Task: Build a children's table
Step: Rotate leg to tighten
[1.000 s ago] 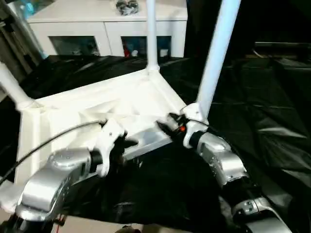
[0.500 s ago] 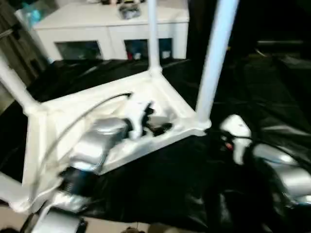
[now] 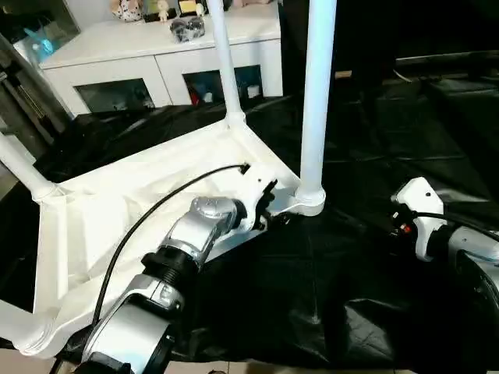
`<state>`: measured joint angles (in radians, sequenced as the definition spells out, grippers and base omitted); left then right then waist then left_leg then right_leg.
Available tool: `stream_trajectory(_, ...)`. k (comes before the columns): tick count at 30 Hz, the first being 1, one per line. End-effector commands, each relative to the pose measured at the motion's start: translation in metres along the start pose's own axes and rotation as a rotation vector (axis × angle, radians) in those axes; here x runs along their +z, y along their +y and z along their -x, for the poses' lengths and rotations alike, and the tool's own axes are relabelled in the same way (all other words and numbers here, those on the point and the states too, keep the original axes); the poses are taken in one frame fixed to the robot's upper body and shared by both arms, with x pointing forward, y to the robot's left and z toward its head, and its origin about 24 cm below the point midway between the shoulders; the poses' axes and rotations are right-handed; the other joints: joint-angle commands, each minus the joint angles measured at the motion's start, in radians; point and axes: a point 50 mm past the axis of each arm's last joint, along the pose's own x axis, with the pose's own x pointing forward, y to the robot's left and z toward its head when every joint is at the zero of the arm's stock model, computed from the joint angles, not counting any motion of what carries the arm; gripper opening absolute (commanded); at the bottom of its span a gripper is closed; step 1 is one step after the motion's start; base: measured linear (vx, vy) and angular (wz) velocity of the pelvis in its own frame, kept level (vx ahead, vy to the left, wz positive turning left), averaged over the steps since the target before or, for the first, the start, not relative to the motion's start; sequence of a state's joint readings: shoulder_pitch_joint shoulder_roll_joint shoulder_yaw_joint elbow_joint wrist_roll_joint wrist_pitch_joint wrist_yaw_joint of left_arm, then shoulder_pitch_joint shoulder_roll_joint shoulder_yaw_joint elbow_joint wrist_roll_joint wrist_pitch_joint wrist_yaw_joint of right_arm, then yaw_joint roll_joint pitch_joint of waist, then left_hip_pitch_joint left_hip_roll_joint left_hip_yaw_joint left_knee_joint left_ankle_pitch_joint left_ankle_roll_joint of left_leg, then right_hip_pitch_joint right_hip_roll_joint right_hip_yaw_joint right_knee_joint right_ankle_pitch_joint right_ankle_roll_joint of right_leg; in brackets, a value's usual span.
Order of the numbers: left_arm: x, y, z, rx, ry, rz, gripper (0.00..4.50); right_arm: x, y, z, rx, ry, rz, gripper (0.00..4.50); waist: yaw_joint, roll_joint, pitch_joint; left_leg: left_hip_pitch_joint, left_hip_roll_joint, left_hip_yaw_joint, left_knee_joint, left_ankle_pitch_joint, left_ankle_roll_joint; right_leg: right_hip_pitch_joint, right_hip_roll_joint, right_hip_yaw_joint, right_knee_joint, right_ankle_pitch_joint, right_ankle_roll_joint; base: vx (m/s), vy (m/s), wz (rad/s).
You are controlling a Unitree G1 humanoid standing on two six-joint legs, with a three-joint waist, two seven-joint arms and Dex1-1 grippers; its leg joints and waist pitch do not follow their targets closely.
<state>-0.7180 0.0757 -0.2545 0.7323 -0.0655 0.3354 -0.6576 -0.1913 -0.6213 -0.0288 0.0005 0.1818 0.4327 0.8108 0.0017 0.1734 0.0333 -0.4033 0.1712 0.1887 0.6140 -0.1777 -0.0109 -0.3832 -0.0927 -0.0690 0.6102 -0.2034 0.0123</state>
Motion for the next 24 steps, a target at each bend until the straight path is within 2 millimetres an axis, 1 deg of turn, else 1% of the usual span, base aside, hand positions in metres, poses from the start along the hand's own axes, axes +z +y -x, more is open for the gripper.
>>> stream_trajectory(1,-0.002,0.003,0.000,-0.018,0.004,-0.011,3.39,0.008,0.001,-0.003,0.012,-0.003,0.035,3.18,0.005,-0.047,-0.063,0.013,0.036,-0.031,-0.053,-0.145,0.157,0.043,-0.050,0.023,-0.093,-0.224,-0.195,0.000,0.000,0.00)
stream_trajectory(2,-0.004,0.002,-0.001,-0.023,0.003,-0.013,3.22,0.009,0.000,-0.004,0.013,-0.002,0.036,3.18,0.005,-0.047,-0.063,0.013,0.036,-0.031,-0.053,-0.145,0.157,0.043,-0.050,0.023,-0.093,-0.224,-0.195,0.000,0.000,0.00)
stream_trajectory(3,-0.004,0.002,-0.002,-0.025,-0.002,-0.012,3.22,0.009,-0.001,-0.005,0.014,-0.001,0.039,3.18,0.006,-0.048,-0.064,0.013,0.036,-0.031,-0.053,-0.145,0.157,0.044,-0.050,0.023,-0.091,-0.223,-0.196,0.000,0.000,0.00)
stream_trajectory(6,-0.004,0.003,-0.004,-0.031,-0.012,-0.010,2.96,0.010,-0.001,-0.006,0.018,0.001,0.041,3.18,0.006,-0.046,-0.062,0.015,0.038,-0.030,-0.054,-0.159,0.152,0.042,-0.052,0.024,-0.092,-0.232,-0.199,0.000,0.000,0.00)
stream_trajectory(8,-0.004,0.003,-0.004,-0.040,-0.016,-0.010,2.89,0.011,-0.001,-0.006,0.023,0.001,0.043,3.18,0.008,-0.049,-0.061,0.016,0.038,-0.029,-0.055,-0.164,0.149,0.042,-0.052,0.025,-0.093,-0.239,-0.198,0.000,0.000,0.00)
stream_trajectory(10,-0.005,0.004,-0.004,-0.050,-0.018,-0.014,2.64,0.011,-0.001,-0.006,0.033,0.005,0.046,3.18,0.009,-0.049,-0.061,0.014,0.039,-0.031,-0.056,-0.165,0.146,0.044,-0.054,0.025,-0.091,-0.235,-0.199,0.000,0.000,0.00)
stream_trajectory(11,-0.005,0.004,-0.004,-0.053,-0.018,-0.014,2.64,0.011,-0.001,-0.006,0.034,0.006,0.047,3.18,0.008,-0.053,-0.061,0.013,0.040,-0.030,-0.056,-0.164,0.147,0.044,-0.055,0.025,-0.091,-0.231,-0.199,0.000,0.000,0.00)
stream_trajectory(12,-0.006,0.005,-0.004,-0.062,-0.018,-0.013,2.57,0.011,-0.002,-0.006,0.036,0.009,0.048,3.18,0.007,-0.051,-0.060,0.014,0.039,-0.030,-0.056,-0.167,0.148,0.043,-0.054,0.025,-0.092,-0.232,-0.200,0.000,0.000,0.00)
stream_trajectory(13,-0.006,0.005,-0.004,-0.071,-0.017,-0.013,2.45,0.011,-0.002,-0.006,0.038,0.011,0.049,3.18,0.008,-0.052,-0.060,0.013,0.038,-0.029,-0.056,-0.170,0.147,0.044,-0.055,0.026,-0.093,-0.240,-0.199,0.000,0.000,0.00)
stream_trajectory(14,-0.007,0.005,-0.003,-0.082,-0.019,-0.008,2.45,0.011,-0.002,-0.005,0.039,0.013,0.049,3.18,0.008,-0.055,-0.060,0.014,0.039,-0.029,-0.056,-0.167,0.146,0.044,-0.055,0.026,-0.092,-0.240,-0.199,0.000,0.000,0.00)
stream_trajectory(15,-0.007,0.005,-0.003,-0.084,-0.019,-0.007,2.32,0.011,-0.002,-0.005,0.040,0.013,0.049,3.18,0.008,-0.053,-0.060,0.013,0.040,-0.030,-0.057,-0.165,0.146,0.044,-0.056,0.027,-0.091,-0.239,-0.200,0.000,0.000,0.00)
stream_trajectory(17,-0.009,0.007,0.000,-0.110,-0.016,0.006,2.11,0.010,-0.003,-0.005,0.042,0.017,0.053,3.18,0.008,-0.058,-0.060,0.013,0.041,-0.030,-0.058,-0.160,0.151,0.044,-0.056,0.027,-0.090,-0.230,-0.203,0.000,0.000,0.00)
stream_trajectory(18,-0.010,0.008,0.001,-0.118,-0.012,0.008,2.07,0.010,-0.004,-0.005,0.041,0.019,0.054,3.18,0.009,-0.056,-0.060,0.013,0.040,-0.029,-0.056,-0.156,0.152,0.043,-0.057,0.027,-0.090,-0.227,-0.207,0.000,0.000,0.00)
stream_trajectory(21,-0.013,0.011,0.004,-0.136,0.004,0.016,1.77,0.010,-0.005,-0.006,0.041,0.020,0.057,3.18,0.009,-0.056,-0.059,0.012,0.041,-0.029,-0.057,-0.153,0.156,0.043,-0.057,0.026,-0.089,-0.223,-0.213,0.000,0.000,0.00)
stream_trajectory(23,-0.014,0.012,0.006,-0.146,0.010,0.017,1.66,0.010,-0.005,-0.006,0.040,0.021,0.058,3.18,0.008,-0.055,-0.058,0.014,0.040,-0.028,-0.057,-0.163,0.153,0.043,-0.057,0.027,-0.091,-0.237,-0.213,0.000,0.000,0.00)
stream_trajectory(24,-0.014,0.012,0.007,-0.149,0.010,0.016,1.50,0.010,-0.006,-0.007,0.041,0.021,0.058,3.18,0.007,-0.056,-0.058,0.013,0.041,-0.029,-0.058,-0.164,0.151,0.043,-0.056,0.026,-0.090,-0.239,-0.212,0.000,0.000,0.00)
